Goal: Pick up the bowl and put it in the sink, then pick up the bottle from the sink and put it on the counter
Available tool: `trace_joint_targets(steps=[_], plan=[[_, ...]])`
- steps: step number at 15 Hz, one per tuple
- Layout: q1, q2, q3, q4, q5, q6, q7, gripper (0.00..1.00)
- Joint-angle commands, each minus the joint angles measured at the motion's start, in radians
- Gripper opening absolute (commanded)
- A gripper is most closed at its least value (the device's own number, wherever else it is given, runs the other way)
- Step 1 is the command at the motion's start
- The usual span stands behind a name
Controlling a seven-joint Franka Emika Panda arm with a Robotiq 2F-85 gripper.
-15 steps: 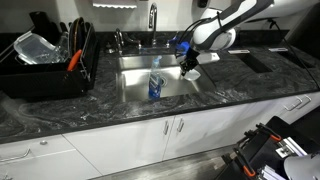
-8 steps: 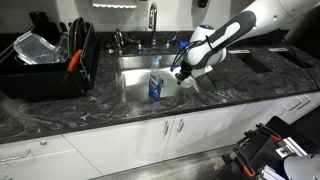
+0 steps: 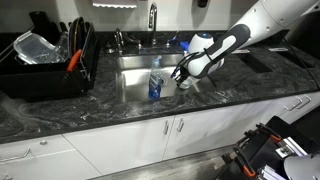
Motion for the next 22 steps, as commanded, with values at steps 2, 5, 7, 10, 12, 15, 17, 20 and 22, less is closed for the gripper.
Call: trace_joint_targets(steps=[2,5,7,10,12,15,17,20,22], plan=[[0.018,0.023,-0.023,0.019,-0.045,0.035,0.003,0.02],[0.030,0.030,-0.038,0.027,-0.067,0.041,0.010,0.02],[0.048,0.041,-0.056,0.037,-0.085,0.037,0.016,0.02],[0.069,0.054,-0.075,0.051,-0.103,0.025,0.023,0.02],[0.074,0.058,-0.080,0.057,-0.109,0.022,0.024,0.02],[0.077,0.062,-0.084,0.066,-0.110,0.018,0.024,0.34],[0.076,0.064,-0.085,0.070,-0.109,0.016,0.023,0.41],[0.076,0.062,-0.086,0.073,-0.109,0.013,0.024,0.63],[0.073,0.059,-0.083,0.072,-0.107,0.009,0.021,0.77]])
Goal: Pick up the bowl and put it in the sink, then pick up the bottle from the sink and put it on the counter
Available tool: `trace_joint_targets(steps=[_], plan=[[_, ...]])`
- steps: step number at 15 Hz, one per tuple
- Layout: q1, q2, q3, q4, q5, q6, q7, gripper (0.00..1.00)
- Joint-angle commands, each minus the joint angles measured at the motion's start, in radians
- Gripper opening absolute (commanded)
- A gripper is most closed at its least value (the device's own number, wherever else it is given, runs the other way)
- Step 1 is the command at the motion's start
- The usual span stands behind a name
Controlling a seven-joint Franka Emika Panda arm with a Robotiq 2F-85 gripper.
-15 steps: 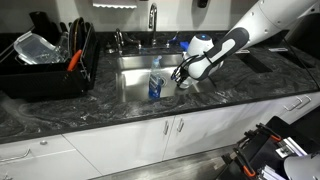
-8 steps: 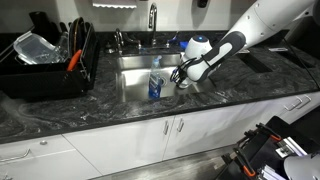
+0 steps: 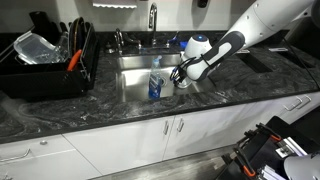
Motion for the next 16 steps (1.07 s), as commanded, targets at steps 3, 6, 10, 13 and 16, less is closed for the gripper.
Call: trace_joint_targets(steps=[3,6,10,13,16], plan=[[-0.023,-0.017,0.032,0.005,0.000,-0.045,-0.010,0.96],[-0.091,-0.070,0.121,-0.010,0.042,-0.140,-0.059,1.00],[-0.117,-0.143,0.153,-0.023,0.083,-0.224,-0.060,1.00],[-0.143,-0.192,0.179,-0.034,0.105,-0.237,-0.112,1.00],[-0.179,-0.231,0.224,-0.057,0.130,-0.223,-0.232,1.00]])
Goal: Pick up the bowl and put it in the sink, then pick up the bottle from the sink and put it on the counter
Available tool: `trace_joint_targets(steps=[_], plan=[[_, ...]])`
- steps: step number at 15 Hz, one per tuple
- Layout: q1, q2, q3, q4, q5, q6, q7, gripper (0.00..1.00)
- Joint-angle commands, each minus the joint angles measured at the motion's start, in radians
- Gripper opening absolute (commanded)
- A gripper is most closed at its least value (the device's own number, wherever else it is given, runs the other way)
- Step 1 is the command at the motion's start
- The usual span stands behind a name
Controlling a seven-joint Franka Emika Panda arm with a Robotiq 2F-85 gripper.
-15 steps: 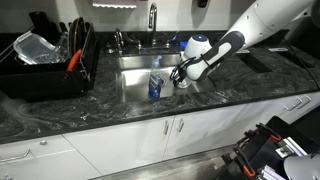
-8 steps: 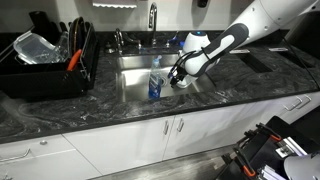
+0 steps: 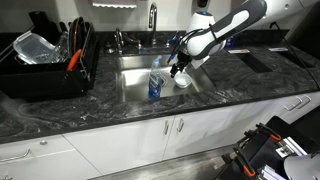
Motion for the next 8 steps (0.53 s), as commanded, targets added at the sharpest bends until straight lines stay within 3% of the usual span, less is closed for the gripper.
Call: trace_joint_targets(steps=[1,6,8], plan=[[-0.076,-0.071,0.083,-0.062,0.043,-0.010,-0.185,1.00],[-0.161,-0.102,0.190,-0.092,0.069,-0.024,-0.490,1.00],[-0.169,-0.139,0.215,-0.123,0.115,-0.032,-0.536,1.00]])
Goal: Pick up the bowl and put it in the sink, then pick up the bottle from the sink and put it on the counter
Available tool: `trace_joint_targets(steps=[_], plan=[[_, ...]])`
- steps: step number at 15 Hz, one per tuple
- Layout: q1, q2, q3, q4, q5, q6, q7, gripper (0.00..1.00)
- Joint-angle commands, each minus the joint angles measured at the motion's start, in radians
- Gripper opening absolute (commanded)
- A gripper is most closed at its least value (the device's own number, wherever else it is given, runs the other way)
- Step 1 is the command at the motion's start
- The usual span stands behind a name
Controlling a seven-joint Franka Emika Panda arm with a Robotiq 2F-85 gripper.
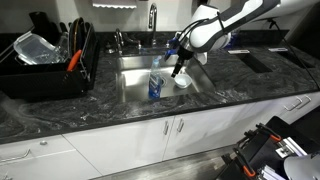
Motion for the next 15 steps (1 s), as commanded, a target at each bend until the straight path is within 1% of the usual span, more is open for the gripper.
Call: trace_joint_targets(steps=[1,3,5,9,11,12,13,14,15], plan=[[-0.046,-0.085,0.066,-0.082,0.083,-0.033,-0.122,1.00],[-0.039,-0.110,0.075,-0.102,0.138,-0.034,-0.134,1.00],[-0.017,-0.132,0.069,-0.119,0.194,-0.024,-0.088,1.00],[0.022,-0.146,0.059,-0.141,0.287,0.046,-0.004,1.00],[0.052,-0.139,0.047,-0.141,0.288,0.112,0.052,1.00],[0.067,-0.139,0.038,-0.142,0.268,0.132,0.086,1.00],[0.061,-0.153,0.047,-0.147,0.268,0.111,0.097,1.00],[0.048,-0.120,0.056,-0.111,0.262,0.090,0.073,1.00],[0.053,-0.122,0.057,-0.111,0.262,0.091,0.087,1.00]])
